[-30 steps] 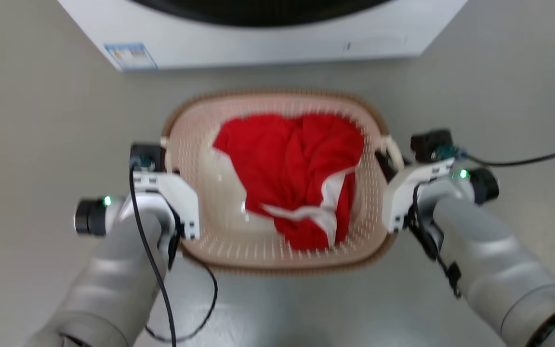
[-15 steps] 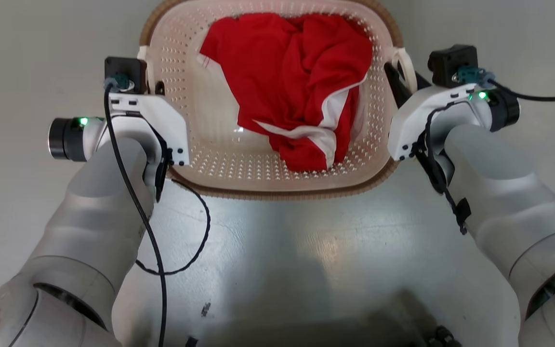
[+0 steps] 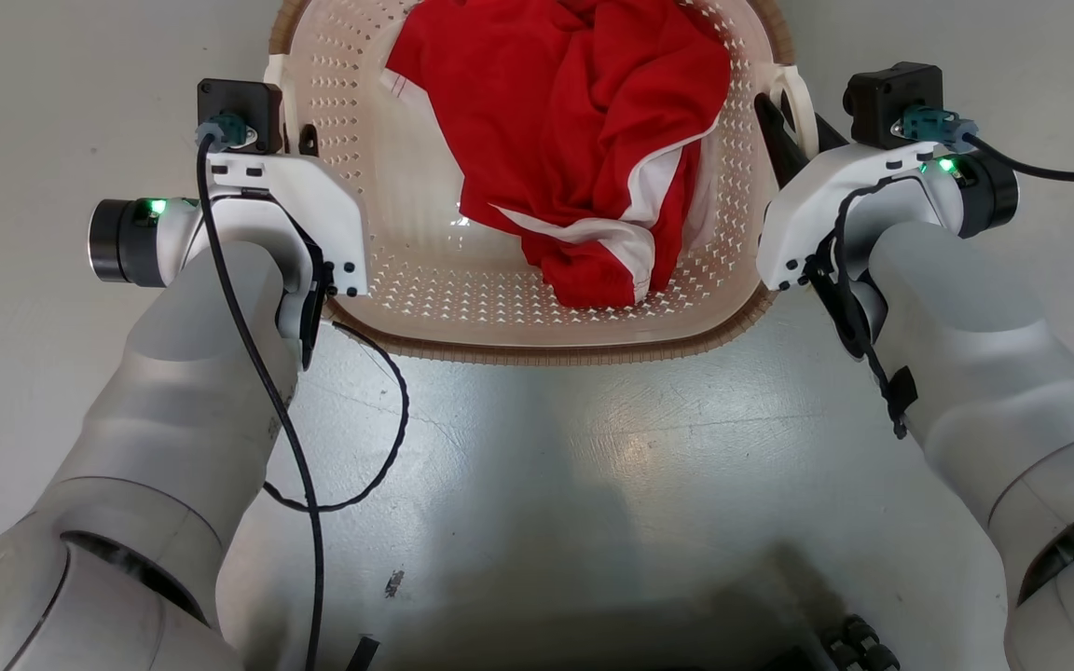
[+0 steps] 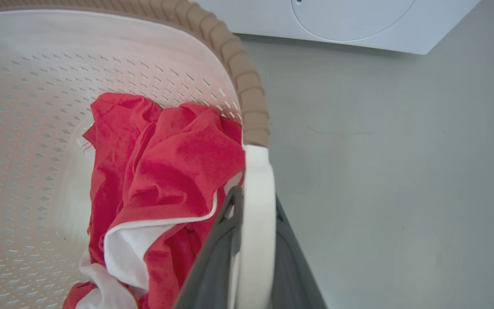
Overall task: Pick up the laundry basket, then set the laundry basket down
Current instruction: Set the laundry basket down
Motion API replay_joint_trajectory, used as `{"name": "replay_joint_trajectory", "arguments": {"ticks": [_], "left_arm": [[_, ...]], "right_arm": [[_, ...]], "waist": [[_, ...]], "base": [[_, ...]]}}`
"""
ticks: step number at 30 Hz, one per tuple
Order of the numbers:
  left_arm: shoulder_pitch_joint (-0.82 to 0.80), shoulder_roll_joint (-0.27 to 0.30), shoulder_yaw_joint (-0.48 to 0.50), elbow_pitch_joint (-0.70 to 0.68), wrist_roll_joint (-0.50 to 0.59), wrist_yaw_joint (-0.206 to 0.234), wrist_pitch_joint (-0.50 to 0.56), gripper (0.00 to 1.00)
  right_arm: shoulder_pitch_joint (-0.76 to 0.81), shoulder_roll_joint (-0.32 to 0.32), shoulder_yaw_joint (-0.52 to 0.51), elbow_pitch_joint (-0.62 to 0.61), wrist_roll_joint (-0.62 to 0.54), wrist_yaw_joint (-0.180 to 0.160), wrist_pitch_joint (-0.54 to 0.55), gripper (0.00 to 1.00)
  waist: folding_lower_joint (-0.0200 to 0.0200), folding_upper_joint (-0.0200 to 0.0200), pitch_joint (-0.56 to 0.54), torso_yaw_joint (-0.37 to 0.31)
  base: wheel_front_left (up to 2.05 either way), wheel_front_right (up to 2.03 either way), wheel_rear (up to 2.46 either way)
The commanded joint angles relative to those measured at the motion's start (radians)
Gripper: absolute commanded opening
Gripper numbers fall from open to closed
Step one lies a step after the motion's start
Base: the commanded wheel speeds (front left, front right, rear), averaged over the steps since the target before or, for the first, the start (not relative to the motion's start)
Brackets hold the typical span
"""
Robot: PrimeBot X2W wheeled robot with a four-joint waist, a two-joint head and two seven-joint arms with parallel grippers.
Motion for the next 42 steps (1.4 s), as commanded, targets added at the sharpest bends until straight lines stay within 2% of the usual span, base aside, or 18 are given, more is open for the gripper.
{"name": "replay_joint_trajectory", "arguments": {"ticks": [1,30,31,32,42], "left_arm": [[-0.019,0.015,0.006,-0.005,0.008,0.013,-0.005,0.0],[-0.022,0.014,-0.011,-0.002,-0.008,0.015,0.028,0.0],[-0.023,0.016,-0.011,-0.002,-0.008,0.021,0.025,0.36],[-0.025,0.018,-0.007,-0.002,-0.01,0.031,0.018,1.0],[-0.019,0.013,0.011,-0.002,-0.036,0.057,0.014,1.0]], "right_arm": [[0.031,0.035,0.008,-0.016,-0.022,0.017,-0.019,0.0],[0.051,0.035,-0.057,-0.016,-0.071,0.017,-0.02,0.0],[0.045,0.035,-0.065,-0.015,-0.072,0.017,-0.02,0.37],[0.04,0.035,-0.073,-0.013,-0.078,0.017,-0.02,1.0],[0.035,0.035,-0.173,-0.008,-0.16,0.017,-0.02,1.0]], "waist": [[0.0,0.0,0.001,0.0],[0.0,0.0,0.029,-0.001],[0.0,0.0,0.03,-0.002],[0.0,0.0,0.031,-0.003],[0.0,0.0,0.02,-0.002]], "base": [[0.0,0.0,0.0],[0.0,0.0,0.0],[0.0,0.0,0.0],[0.0,0.0,0.0],[0.0,0.0,0.0]]}}
